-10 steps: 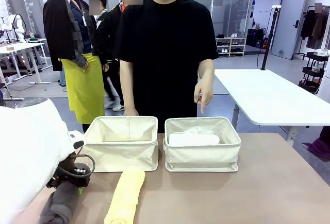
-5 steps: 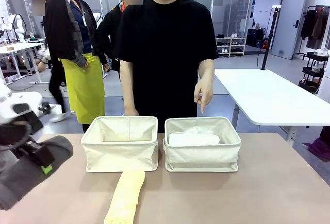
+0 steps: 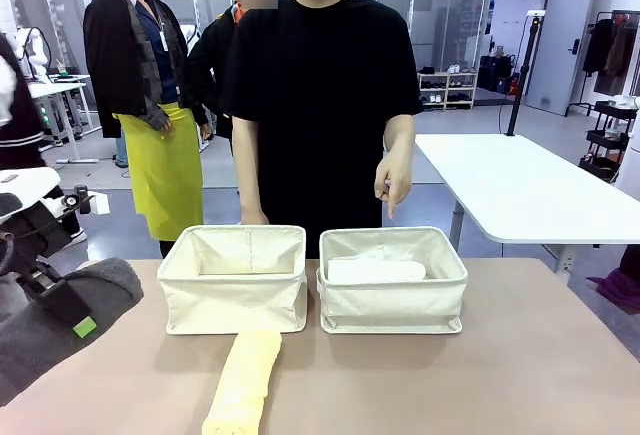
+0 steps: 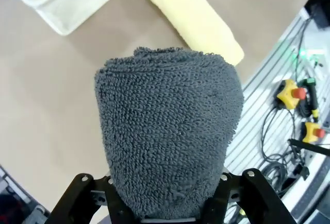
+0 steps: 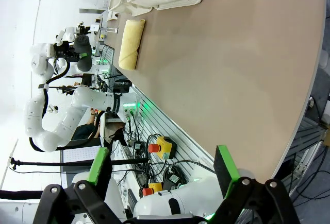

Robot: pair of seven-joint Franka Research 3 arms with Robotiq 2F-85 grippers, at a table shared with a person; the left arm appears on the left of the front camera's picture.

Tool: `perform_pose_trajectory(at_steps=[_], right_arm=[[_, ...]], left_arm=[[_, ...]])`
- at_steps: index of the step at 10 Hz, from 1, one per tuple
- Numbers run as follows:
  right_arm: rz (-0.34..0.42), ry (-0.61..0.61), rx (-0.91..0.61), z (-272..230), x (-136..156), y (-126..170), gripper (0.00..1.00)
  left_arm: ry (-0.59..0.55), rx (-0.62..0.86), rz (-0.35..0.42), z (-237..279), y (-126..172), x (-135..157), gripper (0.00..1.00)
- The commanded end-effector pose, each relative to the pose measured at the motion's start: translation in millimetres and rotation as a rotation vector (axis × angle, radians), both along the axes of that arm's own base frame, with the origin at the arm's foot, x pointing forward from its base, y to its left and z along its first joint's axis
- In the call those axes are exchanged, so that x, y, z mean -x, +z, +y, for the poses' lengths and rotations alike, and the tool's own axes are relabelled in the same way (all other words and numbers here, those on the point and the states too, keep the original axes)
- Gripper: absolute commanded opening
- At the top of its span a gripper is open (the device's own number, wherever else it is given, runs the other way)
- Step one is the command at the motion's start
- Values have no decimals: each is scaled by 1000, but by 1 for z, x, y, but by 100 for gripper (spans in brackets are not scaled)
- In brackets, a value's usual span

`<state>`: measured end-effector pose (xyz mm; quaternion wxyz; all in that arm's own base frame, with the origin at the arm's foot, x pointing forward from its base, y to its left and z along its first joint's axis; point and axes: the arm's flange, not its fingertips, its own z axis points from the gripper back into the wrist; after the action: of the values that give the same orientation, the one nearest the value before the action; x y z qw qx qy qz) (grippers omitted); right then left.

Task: Divide the towels into two baskets.
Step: Pick up one hotel-folded towel from the bottom of the table and place it in the Fabric basket indicated by the person.

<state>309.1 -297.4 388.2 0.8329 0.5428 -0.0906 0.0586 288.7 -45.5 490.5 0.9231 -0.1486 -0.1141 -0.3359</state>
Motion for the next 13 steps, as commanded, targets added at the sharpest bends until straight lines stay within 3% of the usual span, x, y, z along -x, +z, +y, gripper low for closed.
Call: perform_pose_trajectory(at_steps=[1, 5, 7, 10, 13], right_arm=[[5, 9, 13, 0, 3, 3, 100], [5, 9, 13, 0, 3, 3, 100], [5, 9, 13, 0, 3, 3, 100], [5, 9, 13, 0, 3, 3, 100], [5, 9, 13, 0, 3, 3, 100]], left_arm=[[47, -17, 4, 0, 0, -3, 36], [33, -6, 15, 2, -2, -2, 37], [-271, -81, -181, -31, 22, -50, 37], [-552, -201, -287, -113, 73, -121, 37], [-783, -316, -359, -219, 88, -153, 37]])
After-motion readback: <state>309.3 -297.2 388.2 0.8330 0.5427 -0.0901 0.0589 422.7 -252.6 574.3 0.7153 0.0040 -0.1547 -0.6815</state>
